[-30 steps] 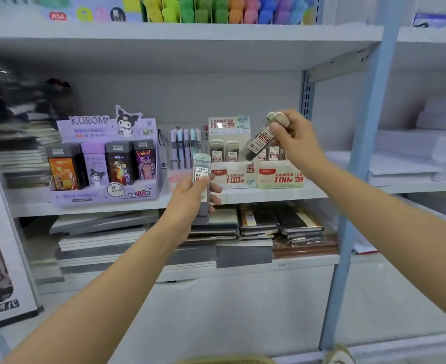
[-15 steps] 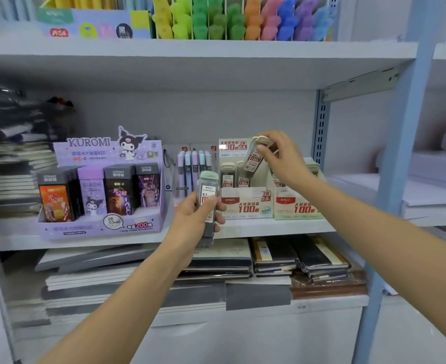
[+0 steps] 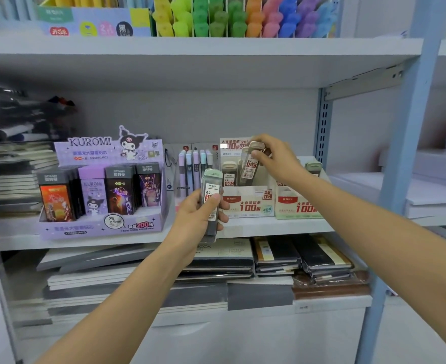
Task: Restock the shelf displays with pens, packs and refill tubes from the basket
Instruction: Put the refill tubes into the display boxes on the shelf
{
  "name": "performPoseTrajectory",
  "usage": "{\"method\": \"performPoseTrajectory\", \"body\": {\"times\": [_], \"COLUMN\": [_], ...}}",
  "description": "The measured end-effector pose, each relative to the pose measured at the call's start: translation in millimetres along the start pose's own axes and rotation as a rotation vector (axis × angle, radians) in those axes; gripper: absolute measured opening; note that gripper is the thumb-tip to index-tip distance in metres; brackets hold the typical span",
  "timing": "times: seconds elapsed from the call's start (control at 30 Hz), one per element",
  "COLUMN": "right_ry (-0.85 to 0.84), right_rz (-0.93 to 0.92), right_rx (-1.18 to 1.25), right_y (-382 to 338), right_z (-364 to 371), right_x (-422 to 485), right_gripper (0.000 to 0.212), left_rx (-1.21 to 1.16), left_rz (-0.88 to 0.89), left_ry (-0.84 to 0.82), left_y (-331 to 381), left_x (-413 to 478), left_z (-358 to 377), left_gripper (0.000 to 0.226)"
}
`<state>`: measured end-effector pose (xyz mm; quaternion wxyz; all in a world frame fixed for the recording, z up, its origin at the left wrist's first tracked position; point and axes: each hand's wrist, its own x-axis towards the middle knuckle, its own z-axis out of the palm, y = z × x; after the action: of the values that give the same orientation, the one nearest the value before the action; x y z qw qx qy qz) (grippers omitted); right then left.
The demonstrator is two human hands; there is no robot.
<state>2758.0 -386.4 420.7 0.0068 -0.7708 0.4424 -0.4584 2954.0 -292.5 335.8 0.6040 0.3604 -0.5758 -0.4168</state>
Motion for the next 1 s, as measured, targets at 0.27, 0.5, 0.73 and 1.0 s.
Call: {"method": "performPoseTrajectory", "body": {"times": [0.27, 0.5, 0.73, 1.0], "right_ry": [0.059, 0.241, 0.125, -0.04], "right_rz": [-0.015, 0.0, -0.027, 0.027], "right_rx": [0.023, 0.002, -0.124, -0.296], "right_y": [-0.3, 6.3, 13.1, 20.4], "right_z": [-2.8, -13.0, -6.1, 0.9], "right_x": [0.9, 0.7, -5.6, -7.3], "right_gripper": [0.025, 0.011, 0.019, 0.029], "left_rx": [-0.012, -0.017, 0.026, 0.047], "left_rz": [-0.006, -0.021, -0.019, -0.038], "left_ry": [0.01, 0.013, 0.007, 0.004], "left_y": [4.1, 2.9, 1.7, 2.2], "left_x": [-0.7, -0.5, -0.8, -2.8], "left_z": [0.1, 3.0, 7.4, 7.9], "left_gripper": [0.021, 0.019, 0.016, 0.014]}}
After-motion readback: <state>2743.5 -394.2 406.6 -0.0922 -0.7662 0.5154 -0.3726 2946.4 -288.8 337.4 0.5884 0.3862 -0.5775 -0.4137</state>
